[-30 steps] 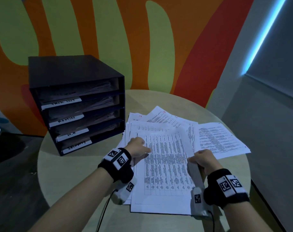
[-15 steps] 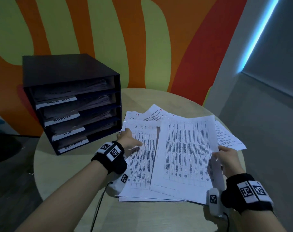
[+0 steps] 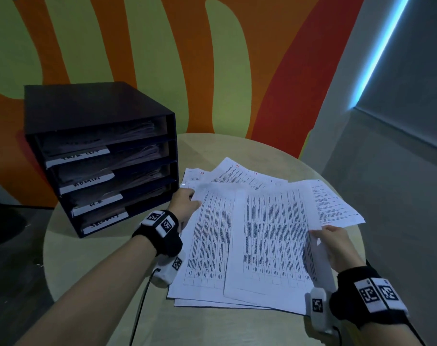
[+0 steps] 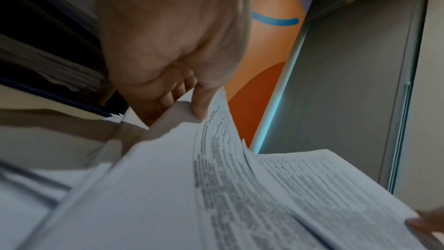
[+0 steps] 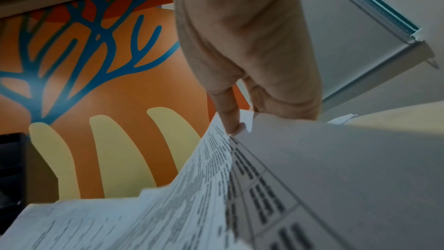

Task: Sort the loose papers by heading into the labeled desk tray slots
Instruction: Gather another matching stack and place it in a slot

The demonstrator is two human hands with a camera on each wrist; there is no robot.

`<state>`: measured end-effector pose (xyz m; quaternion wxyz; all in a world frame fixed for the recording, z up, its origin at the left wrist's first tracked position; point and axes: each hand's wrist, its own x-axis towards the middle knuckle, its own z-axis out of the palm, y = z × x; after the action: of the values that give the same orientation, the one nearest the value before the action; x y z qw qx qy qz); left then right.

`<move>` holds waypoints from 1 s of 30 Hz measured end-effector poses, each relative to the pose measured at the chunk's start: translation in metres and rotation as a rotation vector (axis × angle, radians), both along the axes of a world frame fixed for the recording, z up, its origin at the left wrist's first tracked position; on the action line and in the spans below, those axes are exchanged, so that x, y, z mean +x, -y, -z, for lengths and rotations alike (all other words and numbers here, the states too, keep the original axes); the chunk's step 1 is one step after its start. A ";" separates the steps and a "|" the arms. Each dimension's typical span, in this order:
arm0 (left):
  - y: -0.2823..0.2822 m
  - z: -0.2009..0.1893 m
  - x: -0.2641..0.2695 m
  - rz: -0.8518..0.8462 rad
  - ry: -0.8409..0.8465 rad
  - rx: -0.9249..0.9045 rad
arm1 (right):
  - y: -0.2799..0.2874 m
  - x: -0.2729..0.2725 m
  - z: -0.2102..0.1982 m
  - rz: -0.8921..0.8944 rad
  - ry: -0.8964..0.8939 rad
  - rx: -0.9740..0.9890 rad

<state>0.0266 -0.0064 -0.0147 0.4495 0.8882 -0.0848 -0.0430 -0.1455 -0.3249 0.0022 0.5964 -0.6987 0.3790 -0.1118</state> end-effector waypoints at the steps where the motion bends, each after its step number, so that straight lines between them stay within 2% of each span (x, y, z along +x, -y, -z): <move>1: 0.000 0.002 0.003 -0.016 -0.017 -0.045 | -0.001 0.001 0.001 -0.002 0.008 0.008; 7: 0.000 0.003 0.006 0.009 -0.254 -0.413 | -0.021 0.004 -0.007 -0.107 0.072 0.134; 9: 0.005 0.002 0.003 0.057 -0.290 -0.441 | -0.032 0.007 -0.012 -0.176 0.076 0.172; 14: 0.022 -0.044 -0.037 0.210 -0.318 -0.606 | -0.060 0.015 -0.028 -0.208 0.139 0.223; 17: 0.027 -0.072 -0.054 0.263 -0.223 -0.664 | -0.068 0.020 -0.049 -0.122 0.265 0.104; 21: 0.027 -0.124 -0.068 0.196 0.081 -0.675 | -0.072 0.022 -0.094 -0.096 0.647 -0.074; 23: 0.024 -0.150 -0.072 0.225 0.228 -0.693 | -0.081 0.017 -0.118 -0.116 0.847 -0.184; 25: 0.023 -0.162 -0.071 0.218 0.282 -0.758 | -0.088 0.012 -0.132 -0.147 0.963 -0.255; 27: 0.020 -0.156 -0.069 0.223 0.244 -0.745 | -0.094 0.007 -0.133 -0.197 0.939 -0.251; 30: 0.018 -0.114 -0.058 0.224 0.057 -0.567 | -0.095 0.008 -0.105 -0.293 0.648 -0.222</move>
<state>-0.0317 -0.0247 0.0993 0.6693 0.7134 -0.2032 -0.0421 -0.1379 -0.2296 0.1068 0.6157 -0.7344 0.0519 -0.2809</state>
